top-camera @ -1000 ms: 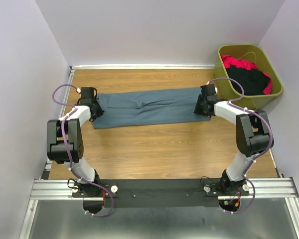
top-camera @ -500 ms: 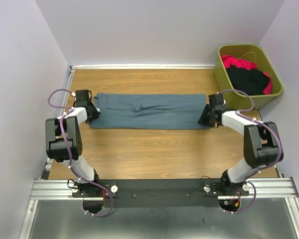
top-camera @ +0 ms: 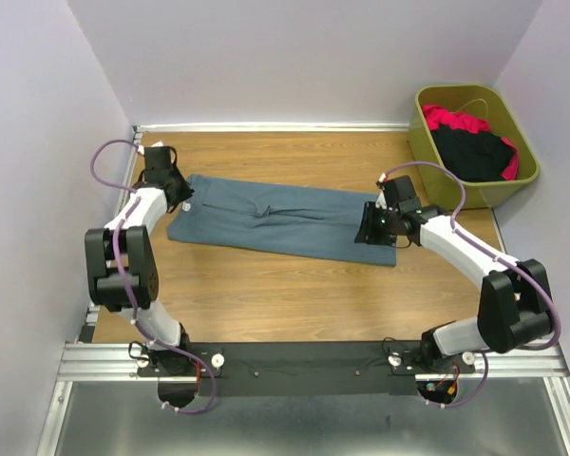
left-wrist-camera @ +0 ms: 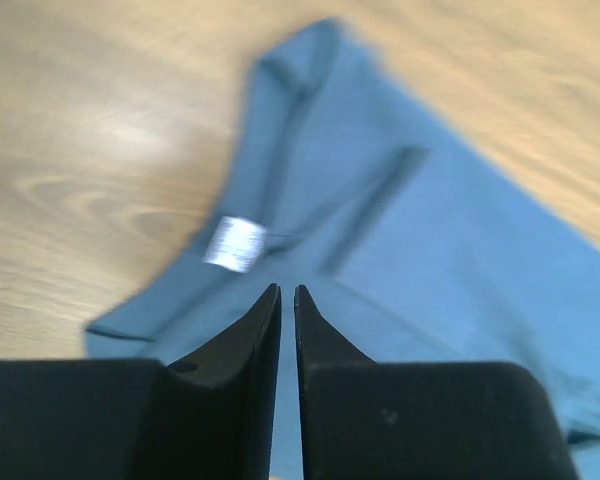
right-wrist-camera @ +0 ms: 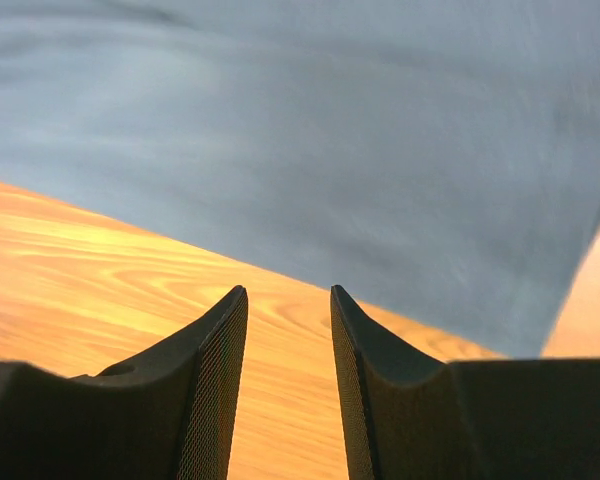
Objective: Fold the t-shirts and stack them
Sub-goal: Fold the tshirt
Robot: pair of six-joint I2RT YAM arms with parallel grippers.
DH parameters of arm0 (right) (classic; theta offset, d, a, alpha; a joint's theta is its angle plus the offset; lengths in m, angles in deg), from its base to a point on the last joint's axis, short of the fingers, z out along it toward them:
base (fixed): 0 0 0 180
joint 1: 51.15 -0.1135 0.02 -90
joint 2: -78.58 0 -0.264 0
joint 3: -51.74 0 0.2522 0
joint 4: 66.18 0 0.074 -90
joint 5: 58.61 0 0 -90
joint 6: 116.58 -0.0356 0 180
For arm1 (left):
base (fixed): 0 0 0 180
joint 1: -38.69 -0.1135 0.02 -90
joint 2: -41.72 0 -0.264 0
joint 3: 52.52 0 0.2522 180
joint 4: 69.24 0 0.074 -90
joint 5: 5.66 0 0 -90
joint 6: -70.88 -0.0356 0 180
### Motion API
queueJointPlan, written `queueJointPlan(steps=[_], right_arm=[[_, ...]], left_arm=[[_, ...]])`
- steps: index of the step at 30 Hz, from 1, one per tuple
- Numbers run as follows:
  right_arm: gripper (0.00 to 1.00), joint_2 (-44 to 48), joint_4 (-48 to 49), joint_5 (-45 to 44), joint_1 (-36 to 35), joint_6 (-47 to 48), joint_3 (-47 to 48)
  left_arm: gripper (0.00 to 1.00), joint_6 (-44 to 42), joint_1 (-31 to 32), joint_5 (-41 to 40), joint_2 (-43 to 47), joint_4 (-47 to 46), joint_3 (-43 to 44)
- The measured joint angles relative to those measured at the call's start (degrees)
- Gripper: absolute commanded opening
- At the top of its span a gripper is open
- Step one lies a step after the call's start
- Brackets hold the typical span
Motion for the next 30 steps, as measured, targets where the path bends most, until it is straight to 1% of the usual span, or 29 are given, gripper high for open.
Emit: queueJointPlan(steps=[3, 6, 9, 10, 13, 19, 24, 30], right_arm=[[0.46, -0.04, 0.26, 0.63, -1.31, 1.77, 3.96], [0.46, -0.94, 0.59, 1.11, -2.16, 3.15, 5.90], [0.46, -3.67, 0.87, 1.70, -3.13, 4.22, 6.60], [0.46, -4.39, 0.94, 1.79, -3.32, 4.46, 6.60], [0.46, -6.69, 0.98, 2.16, -3.87, 5.11, 6.60], [0.46, -8.24, 1.57, 2.49, -3.93, 6.05, 6.60], [0.46, -10.08, 2.10, 1.79, -4.09, 7.19, 6.58], [0.46, -12.39, 2.67, 0.44, -5.22, 7.39, 4.61]], left_arm=[[0.18, 0.15, 4.31, -1.22, 4.15, 0.11, 0.31], [0.15, 1.05, 10.82, -1.70, 6.75, 0.02, 0.57], [0.14, 2.08, 17.00, -1.57, 5.86, -0.07, 1.29], [0.07, 2.40, 18.73, -1.57, 4.83, 0.04, 1.84], [0.07, 2.75, 21.53, -1.55, 0.96, -0.48, 3.54], [0.07, 3.23, 24.26, -0.90, -6.97, -1.25, 6.95], [0.07, 3.76, 24.90, -0.50, -14.27, -2.16, 9.40], [0.07, 3.89, 24.92, -0.31, -17.90, -2.82, 12.11]])
